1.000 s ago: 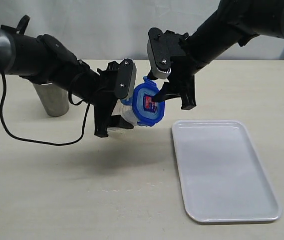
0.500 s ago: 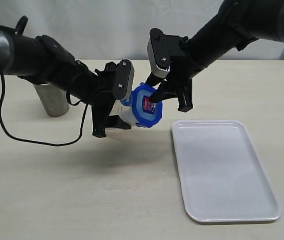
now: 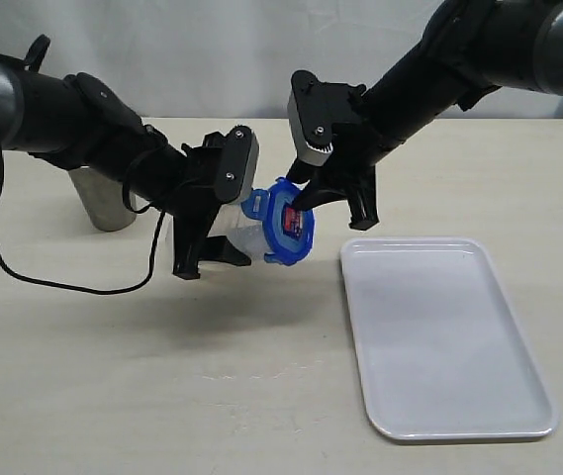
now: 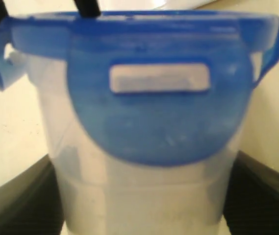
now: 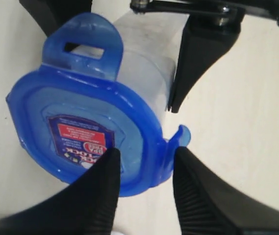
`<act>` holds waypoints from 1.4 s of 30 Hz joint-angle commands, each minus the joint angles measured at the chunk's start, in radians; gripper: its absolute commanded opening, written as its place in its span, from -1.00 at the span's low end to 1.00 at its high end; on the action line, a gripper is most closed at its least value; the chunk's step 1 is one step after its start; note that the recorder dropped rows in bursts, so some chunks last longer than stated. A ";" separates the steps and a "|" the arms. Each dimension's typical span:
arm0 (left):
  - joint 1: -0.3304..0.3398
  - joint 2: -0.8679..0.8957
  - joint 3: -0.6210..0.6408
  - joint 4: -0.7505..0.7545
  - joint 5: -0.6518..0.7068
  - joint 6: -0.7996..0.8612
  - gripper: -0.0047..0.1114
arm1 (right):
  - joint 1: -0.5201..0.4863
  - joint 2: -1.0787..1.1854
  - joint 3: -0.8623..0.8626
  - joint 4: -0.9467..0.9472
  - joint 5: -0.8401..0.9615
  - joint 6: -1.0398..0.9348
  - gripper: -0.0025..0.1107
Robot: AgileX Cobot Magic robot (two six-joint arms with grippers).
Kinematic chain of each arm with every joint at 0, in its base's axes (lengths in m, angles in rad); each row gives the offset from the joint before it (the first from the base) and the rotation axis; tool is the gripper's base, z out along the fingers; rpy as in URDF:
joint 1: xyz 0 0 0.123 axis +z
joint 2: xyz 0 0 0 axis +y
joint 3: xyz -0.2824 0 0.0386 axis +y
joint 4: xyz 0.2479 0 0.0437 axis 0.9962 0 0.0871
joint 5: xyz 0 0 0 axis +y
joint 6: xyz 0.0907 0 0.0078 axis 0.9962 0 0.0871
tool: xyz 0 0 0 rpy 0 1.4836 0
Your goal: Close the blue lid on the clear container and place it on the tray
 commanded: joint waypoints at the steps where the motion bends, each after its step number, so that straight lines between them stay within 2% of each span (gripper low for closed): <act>1: -0.024 -0.023 -0.033 -0.163 0.035 0.029 -0.92 | 0.044 0.027 0.010 0.060 0.100 -0.008 -0.34; 14: -0.024 -0.023 -0.033 -0.170 0.055 0.029 -0.92 | 0.044 0.033 0.010 0.117 0.275 -0.083 -0.34; 23: -0.024 -0.023 -0.033 -0.198 0.084 0.029 -0.92 | 0.044 0.033 0.010 0.164 0.259 -0.085 -0.34; 25: -0.024 -0.023 -0.033 -0.198 0.084 0.029 -0.92 | 0.044 0.033 0.010 0.166 0.257 -0.085 -0.42; 29: -0.024 -0.023 -0.033 -0.199 0.084 0.029 -0.92 | 0.044 0.033 0.010 0.164 0.277 -0.087 -0.75; 31: -0.024 -0.023 -0.033 -0.210 0.084 0.029 -0.92 | 0.044 0.033 0.010 0.160 0.293 -0.089 -0.79; 42: -0.024 -0.023 -0.033 -0.221 0.104 0.029 -0.92 | 0.044 0.033 0.010 0.199 0.281 -0.087 -0.28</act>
